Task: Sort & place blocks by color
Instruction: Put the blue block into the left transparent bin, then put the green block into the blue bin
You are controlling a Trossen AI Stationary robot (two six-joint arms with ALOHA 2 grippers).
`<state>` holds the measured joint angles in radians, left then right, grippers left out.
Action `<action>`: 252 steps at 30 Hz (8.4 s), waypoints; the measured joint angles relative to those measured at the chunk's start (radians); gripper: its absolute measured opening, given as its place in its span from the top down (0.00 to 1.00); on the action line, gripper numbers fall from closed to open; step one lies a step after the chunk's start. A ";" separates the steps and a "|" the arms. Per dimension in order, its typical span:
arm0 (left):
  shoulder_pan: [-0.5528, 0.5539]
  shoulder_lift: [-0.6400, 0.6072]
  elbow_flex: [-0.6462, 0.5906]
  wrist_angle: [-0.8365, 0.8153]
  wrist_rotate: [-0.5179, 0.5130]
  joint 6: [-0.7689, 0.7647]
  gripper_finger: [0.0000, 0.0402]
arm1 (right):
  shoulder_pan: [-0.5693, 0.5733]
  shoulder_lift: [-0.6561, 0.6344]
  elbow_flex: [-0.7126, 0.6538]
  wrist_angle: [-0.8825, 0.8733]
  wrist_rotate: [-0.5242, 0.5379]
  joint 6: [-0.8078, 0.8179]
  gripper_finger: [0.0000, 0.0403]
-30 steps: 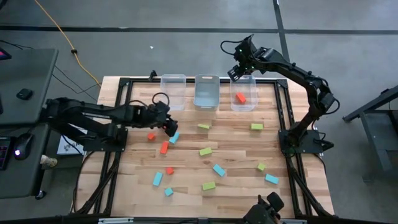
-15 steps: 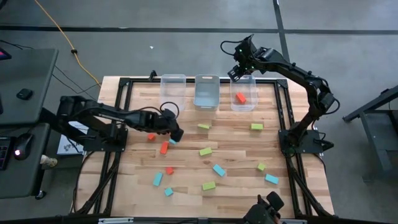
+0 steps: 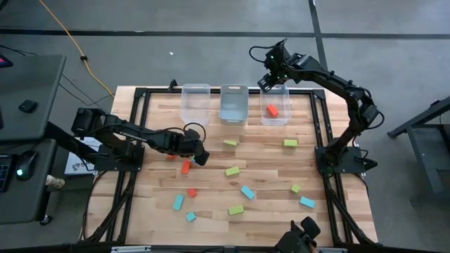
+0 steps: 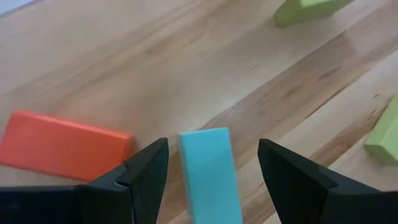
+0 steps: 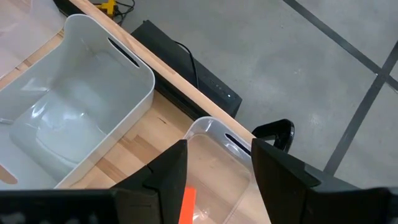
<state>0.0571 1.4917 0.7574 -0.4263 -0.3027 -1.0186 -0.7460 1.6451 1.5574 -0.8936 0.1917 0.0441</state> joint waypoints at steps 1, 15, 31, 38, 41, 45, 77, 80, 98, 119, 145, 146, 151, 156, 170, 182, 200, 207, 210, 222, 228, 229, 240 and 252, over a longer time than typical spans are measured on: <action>0.000 0.005 0.000 0.006 0.000 -0.001 0.43 | 0.000 0.000 0.000 0.000 0.000 0.000 0.58; -0.006 0.071 0.000 0.043 -0.001 -0.019 0.43 | 0.000 0.000 0.000 0.000 -0.004 0.000 0.58; -0.006 0.123 -0.001 0.056 0.000 -0.010 0.58 | 0.000 0.000 -0.001 0.000 -0.004 0.000 0.58; -0.006 0.124 0.000 0.085 -0.001 0.026 0.73 | 0.000 0.000 -0.001 0.000 -0.004 0.000 0.58; -0.006 0.124 0.000 0.090 -0.001 0.037 0.76 | 0.000 0.000 -0.001 0.000 -0.004 0.000 0.58; -0.007 0.124 0.000 0.093 -0.002 0.056 0.77 | 0.000 0.000 -0.001 0.002 -0.004 0.000 0.58; 0.359 0.073 0.301 0.080 -0.143 0.707 0.78 | 0.003 0.000 -0.001 0.001 -0.007 -0.098 0.58; 0.442 0.073 0.301 0.085 -0.102 0.756 0.78 | 0.003 0.000 -0.001 0.001 -0.007 -0.105 0.58; 0.750 0.073 0.301 0.025 0.139 0.851 0.78 | 0.003 0.000 -0.001 0.049 -0.007 -0.105 0.58; 0.701 0.243 0.301 -0.034 0.198 0.881 0.78 | 0.003 0.000 -0.001 0.015 -0.043 -0.001 0.58; 0.701 0.282 0.301 -0.031 0.161 0.918 0.58 | 0.161 0.000 -0.001 -0.161 -0.045 0.045 0.58; 0.701 0.282 0.301 -0.032 0.161 0.918 0.57 | 0.168 0.000 -0.001 -0.167 -0.045 0.046 0.58; 0.701 0.276 0.301 -0.034 0.161 0.925 0.54 | 0.212 0.000 -0.001 -0.224 -0.062 0.063 0.58; 0.701 0.216 0.301 -0.034 0.160 0.935 0.55 | 0.278 0.000 -0.001 -0.235 -0.069 0.085 0.58; 0.699 -0.002 0.301 -0.091 0.158 0.978 0.55 | 0.463 0.000 -0.001 -0.179 -0.149 0.090 0.58; 0.614 -0.068 0.267 -0.198 0.093 0.982 0.55 | 0.591 0.122 -0.003 -0.067 -0.125 0.064 0.58; 0.485 -0.208 0.153 -0.173 -0.026 0.918 0.55 | 0.683 0.306 -0.003 0.066 -0.122 -0.051 0.58; 0.486 -0.242 0.153 -0.175 -0.031 0.919 0.55 | 0.682 0.353 -0.003 0.132 -0.120 -0.054 0.58; 0.486 -0.242 0.153 -0.175 -0.032 0.930 0.55 | 0.674 0.378 -0.003 0.144 -0.115 -0.056 0.58; 0.501 -0.242 0.153 -0.175 -0.083 0.936 0.55 | 0.638 0.423 -0.002 0.177 -0.099 -0.049 0.58; 0.514 -0.242 0.153 -0.175 -0.085 0.935 0.55 | 0.632 0.450 -0.001 0.178 -0.097 -0.045 0.58; 0.514 -0.242 0.153 -0.175 -0.087 0.935 0.55 | 0.633 0.457 -0.001 0.179 -0.098 -0.045 0.58; 0.521 -0.242 0.153 -0.175 -0.087 0.936 0.55 | 0.633 0.480 -0.001 0.179 -0.103 -0.045 0.76; 0.521 -0.242 0.153 -0.175 -0.087 0.936 0.55 | 0.633 0.478 -0.001 0.179 -0.114 -0.063 0.92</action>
<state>0.5785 1.2495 0.9100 -0.6014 -0.3897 -0.0826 -0.1127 2.1230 1.5566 -0.7151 0.0780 -0.0185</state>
